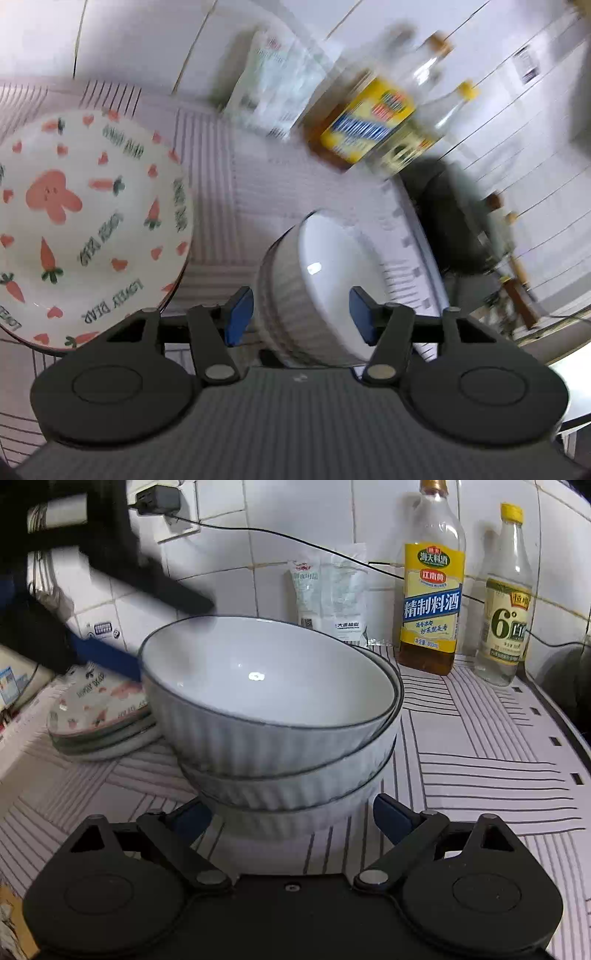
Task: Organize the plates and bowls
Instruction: 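Lift the bowl stack and carry it toward the plate stack, then lower the bowl stack onto the bunny plate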
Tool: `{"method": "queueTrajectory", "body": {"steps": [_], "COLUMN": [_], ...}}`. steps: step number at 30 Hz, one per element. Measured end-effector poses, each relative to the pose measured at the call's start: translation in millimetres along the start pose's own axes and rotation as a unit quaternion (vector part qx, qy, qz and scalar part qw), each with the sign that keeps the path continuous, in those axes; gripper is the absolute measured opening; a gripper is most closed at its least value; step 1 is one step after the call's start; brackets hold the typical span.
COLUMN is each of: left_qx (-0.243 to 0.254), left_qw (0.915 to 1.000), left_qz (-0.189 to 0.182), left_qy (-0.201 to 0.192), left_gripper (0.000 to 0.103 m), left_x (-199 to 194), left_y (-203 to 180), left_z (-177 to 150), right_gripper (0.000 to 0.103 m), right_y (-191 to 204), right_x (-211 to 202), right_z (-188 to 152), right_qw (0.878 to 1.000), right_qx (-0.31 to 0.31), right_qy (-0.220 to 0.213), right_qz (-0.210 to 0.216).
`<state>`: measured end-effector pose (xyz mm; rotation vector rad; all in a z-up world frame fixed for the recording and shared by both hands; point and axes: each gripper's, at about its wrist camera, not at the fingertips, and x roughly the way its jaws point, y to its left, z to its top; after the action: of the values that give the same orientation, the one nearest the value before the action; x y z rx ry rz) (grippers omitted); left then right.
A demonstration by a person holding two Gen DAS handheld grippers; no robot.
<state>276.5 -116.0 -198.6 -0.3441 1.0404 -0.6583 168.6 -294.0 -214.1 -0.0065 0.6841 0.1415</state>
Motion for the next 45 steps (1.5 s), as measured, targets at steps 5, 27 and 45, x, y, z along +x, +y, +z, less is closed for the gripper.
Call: {"method": "queueTrajectory", "body": {"steps": [5, 27, 45], "left_qx": [0.065, 0.066, 0.055], "left_qw": [0.9968, 0.9958, 0.9938], "left_qz": [0.034, 0.051, 0.088], "left_qy": [0.033, 0.038, -0.038], "left_gripper": [0.053, 0.046, 0.045], "left_x": [22, 47, -71], "left_y": [-21, -18, -19], "left_z": [-3, -2, 33], "right_gripper": [0.101, 0.101, 0.101], "right_y": [5, 10, 69], "right_x": [10, 1, -26], "right_z": [6, 4, 82], "right_qw": [1.0, 0.999, 0.991], "right_qx": [-0.005, -0.029, -0.077], "right_qy": [-0.003, -0.035, -0.085], "right_qz": [0.001, -0.001, 0.073]}}
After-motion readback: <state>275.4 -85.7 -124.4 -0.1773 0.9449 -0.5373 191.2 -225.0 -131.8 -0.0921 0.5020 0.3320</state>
